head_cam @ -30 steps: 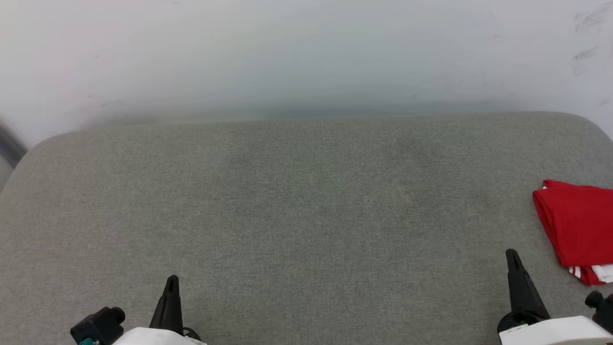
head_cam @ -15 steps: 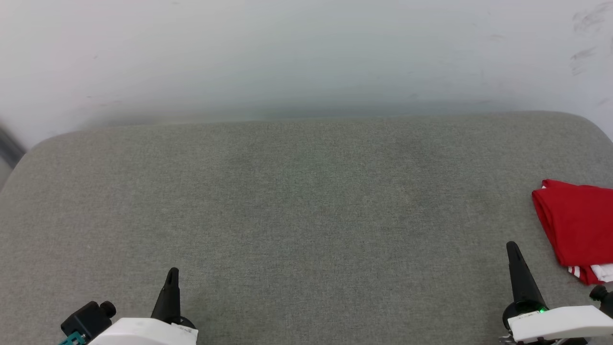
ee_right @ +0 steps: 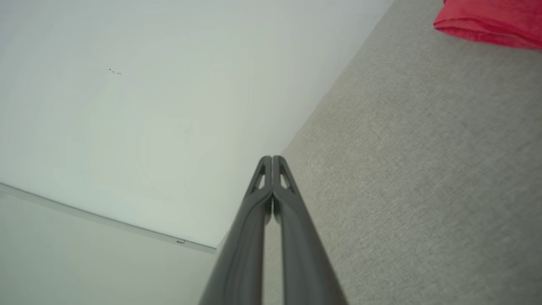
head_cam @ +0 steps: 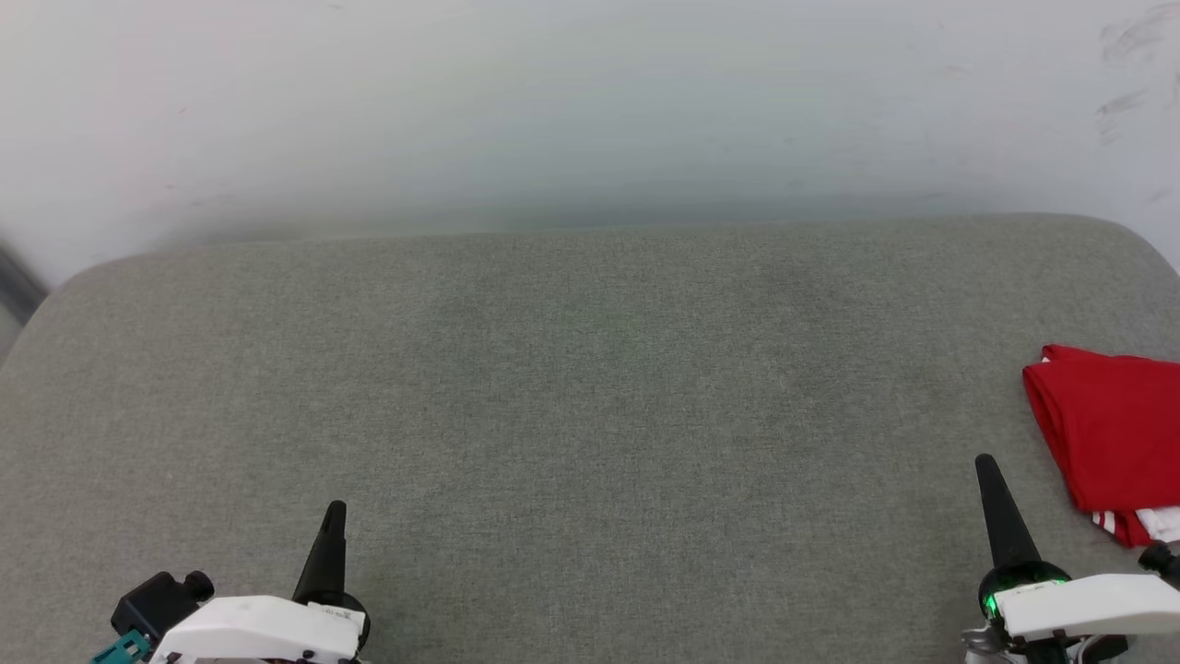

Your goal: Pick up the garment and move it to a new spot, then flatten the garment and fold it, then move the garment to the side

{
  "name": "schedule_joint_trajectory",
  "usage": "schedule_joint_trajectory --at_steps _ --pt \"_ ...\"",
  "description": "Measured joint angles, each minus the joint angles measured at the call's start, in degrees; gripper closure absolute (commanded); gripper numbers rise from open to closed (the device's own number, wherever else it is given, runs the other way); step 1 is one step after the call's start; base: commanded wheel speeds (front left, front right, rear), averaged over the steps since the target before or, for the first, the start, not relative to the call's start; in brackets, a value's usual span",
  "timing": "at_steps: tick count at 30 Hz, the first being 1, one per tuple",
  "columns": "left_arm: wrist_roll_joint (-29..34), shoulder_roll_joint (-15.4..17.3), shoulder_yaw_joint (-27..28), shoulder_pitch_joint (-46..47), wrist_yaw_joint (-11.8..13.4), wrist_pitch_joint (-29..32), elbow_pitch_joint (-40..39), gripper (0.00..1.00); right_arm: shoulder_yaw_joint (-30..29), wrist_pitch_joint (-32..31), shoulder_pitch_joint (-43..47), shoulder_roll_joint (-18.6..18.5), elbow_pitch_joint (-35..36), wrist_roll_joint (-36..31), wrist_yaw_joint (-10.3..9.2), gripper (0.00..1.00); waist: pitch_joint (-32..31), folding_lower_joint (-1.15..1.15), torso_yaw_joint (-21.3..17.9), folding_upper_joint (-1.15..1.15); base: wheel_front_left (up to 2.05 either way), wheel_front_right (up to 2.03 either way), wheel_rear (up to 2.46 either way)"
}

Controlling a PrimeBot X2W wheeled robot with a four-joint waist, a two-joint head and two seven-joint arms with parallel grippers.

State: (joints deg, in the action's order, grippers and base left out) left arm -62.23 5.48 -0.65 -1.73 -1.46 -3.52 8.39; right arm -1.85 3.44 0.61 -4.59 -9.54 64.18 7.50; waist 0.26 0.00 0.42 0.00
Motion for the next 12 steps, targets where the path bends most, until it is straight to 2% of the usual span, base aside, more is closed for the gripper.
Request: schedule_joint_trajectory --at_steps 12 --pt "-7.47 -0.08 1.04 1.91 -1.31 1.85 1.24 1.00 -0.46 -1.86 -1.62 -0.03 -0.97 6.98 0.00 1.00 -0.02 0.00 -0.08 0.00 0.00 0.00 0.00"
